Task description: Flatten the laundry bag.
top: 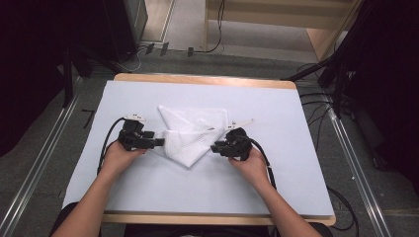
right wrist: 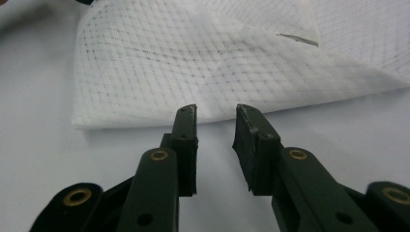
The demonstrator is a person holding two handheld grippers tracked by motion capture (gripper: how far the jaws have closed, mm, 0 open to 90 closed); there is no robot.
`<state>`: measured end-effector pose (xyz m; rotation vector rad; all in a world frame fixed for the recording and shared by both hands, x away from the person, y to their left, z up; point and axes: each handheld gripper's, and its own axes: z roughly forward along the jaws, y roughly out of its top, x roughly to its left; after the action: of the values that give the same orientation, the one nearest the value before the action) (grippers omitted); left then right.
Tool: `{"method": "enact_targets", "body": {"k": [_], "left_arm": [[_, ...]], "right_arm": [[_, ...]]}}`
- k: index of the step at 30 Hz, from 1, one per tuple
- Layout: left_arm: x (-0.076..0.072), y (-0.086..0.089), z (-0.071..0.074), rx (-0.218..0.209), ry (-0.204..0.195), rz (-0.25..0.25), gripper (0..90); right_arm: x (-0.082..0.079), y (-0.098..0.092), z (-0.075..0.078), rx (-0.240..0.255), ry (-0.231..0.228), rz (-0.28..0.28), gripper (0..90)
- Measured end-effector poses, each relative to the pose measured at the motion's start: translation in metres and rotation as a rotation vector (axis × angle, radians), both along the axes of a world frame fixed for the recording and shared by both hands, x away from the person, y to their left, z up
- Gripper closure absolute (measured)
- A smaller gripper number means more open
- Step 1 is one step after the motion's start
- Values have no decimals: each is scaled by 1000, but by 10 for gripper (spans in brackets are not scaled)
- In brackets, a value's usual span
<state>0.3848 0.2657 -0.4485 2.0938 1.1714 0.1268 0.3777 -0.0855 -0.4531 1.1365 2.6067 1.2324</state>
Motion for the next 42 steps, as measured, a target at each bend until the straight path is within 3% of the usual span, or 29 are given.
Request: {"method": "enact_targets", "body": {"k": [2,7,9,15,20,22,24,27,29,34,38,42], "left_arm": [[1,-2,-2,5,4,-1,374],[4,-9,2,16,-59,-42,373],[10,-14,3,-7,-49,-54,361],[20,-23,-8,4,-36,-66,321],[16,-26,-8,18,-38,-86,437],[14,-26,-8,32,-40,-95,557],[14,-26,-9,12,-16,-117,676],[12,-32,-10,4,-2,-137,785],[11,-35,-8,23,-1,-130,820],[14,-33,-6,-5,40,-98,840],[10,-34,8,-38,11,-96,842],[3,-38,24,-65,-42,-102,842]], "right_arm": [[1,-2,0,2,-2,-3,722],[1,-2,-1,-12,-2,-2,722],[1,-2,-1,-13,-2,-4,722],[1,-1,-1,-20,-4,-2,721],[1,-3,0,-23,-13,-7,719],[0,-5,1,-26,-9,-10,719],[0,-6,1,-22,-12,-12,719],[1,-6,1,-22,-15,-12,719],[1,-7,2,-23,-17,-11,719],[1,-9,2,-24,-20,-13,719],[2,-15,4,-17,-21,-29,719],[3,-20,5,-6,-14,-46,717]]}}
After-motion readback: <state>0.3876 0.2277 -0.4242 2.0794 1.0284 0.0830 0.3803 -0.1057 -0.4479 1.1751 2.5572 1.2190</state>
